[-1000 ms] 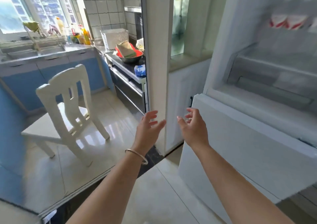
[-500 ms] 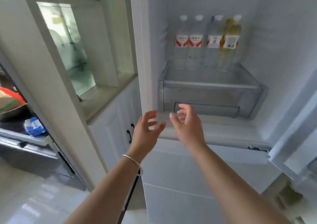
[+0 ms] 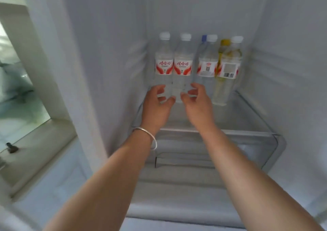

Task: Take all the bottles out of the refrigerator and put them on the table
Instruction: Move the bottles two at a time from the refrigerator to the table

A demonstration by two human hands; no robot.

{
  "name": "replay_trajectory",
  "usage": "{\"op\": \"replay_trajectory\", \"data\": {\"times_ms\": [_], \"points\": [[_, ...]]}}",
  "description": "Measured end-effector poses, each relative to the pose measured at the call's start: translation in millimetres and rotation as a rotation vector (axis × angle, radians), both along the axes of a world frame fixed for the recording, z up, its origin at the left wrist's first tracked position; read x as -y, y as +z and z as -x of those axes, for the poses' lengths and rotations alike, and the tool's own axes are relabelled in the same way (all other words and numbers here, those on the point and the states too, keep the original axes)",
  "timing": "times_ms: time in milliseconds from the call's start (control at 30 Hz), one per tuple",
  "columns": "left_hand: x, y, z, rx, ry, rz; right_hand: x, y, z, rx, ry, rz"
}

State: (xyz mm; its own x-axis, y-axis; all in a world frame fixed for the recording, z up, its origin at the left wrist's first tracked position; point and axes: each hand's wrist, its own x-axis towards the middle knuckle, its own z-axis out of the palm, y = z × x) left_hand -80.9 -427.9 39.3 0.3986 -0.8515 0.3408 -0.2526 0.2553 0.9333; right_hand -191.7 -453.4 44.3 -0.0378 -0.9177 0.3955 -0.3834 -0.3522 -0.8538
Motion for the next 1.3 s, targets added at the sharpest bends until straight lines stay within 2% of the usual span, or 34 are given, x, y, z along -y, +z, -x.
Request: {"op": "replay_trajectory", "data": {"times_ms": [67, 200, 300, 433, 533, 633, 800, 1000, 1300], "points": [[31, 11, 1, -0.024, 0.053, 0.023, 33, 9, -1, -0.011, -0.004, -0.007], [82, 22, -3, 0.074, 0.217, 0.134, 82, 14, -9, -0.060, 0.051, 0.038], [109, 21, -7, 0.004, 0.280, 0.147, 105, 10, -18, -0.084, 0.064, 0.095], [129, 17, -10, -0.130, 0.212, 0.142, 124, 6, -30, 0.022, 0.057, 0.066], [141, 13, -20, -0.123, 0.171, 0.099, 130, 3, -38, 0.145, 0.036, 0.046], [145, 11, -28, -0.101, 0.152, 0.021, 133, -1, -40, 0.159, -0.007, 0.061], [132, 17, -20, -0.116, 0.222, 0.007, 127, -1, -36, 0.123, -0.016, 0.062], [98, 27, -7, -0.186, 0.228, 0.019, 90, 12, -19, 0.190, 0.044, 0.080], [-7, 44, 12, -0.154, -0.017, 0.038, -19, 30, 10, 0.287, -0.015, 0.112]]}}
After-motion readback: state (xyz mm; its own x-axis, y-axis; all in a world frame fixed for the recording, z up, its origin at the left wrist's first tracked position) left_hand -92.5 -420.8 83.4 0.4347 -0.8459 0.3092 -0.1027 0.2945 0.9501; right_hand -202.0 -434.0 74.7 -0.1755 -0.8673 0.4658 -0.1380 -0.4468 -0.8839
